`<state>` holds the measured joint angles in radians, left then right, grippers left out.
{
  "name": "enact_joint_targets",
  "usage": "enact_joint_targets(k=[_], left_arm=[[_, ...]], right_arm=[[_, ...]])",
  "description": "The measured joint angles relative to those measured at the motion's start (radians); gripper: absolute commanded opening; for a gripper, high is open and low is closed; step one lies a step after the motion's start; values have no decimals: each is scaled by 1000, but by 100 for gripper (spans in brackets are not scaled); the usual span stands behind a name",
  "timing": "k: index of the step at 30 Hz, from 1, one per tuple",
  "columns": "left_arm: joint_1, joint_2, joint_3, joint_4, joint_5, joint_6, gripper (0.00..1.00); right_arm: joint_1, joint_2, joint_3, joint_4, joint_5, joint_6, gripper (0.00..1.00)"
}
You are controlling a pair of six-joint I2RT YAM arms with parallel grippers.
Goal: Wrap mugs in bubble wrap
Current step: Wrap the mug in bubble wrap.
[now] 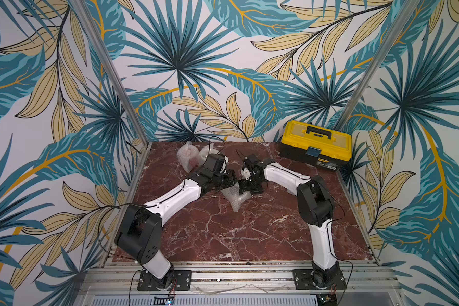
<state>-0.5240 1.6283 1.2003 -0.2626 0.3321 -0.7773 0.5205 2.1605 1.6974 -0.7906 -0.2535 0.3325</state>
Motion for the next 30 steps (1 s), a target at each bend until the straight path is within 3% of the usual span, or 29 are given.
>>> enact_joint_targets(k=[11,30], left_arm=[[-6,99,5,120,13,-95,0],[-18,122,-3,199,-31,-177,0]], right_arm=[[-18,0,-5,6,-69,19,88],[-39,-38,-50,31,-81,50,88]])
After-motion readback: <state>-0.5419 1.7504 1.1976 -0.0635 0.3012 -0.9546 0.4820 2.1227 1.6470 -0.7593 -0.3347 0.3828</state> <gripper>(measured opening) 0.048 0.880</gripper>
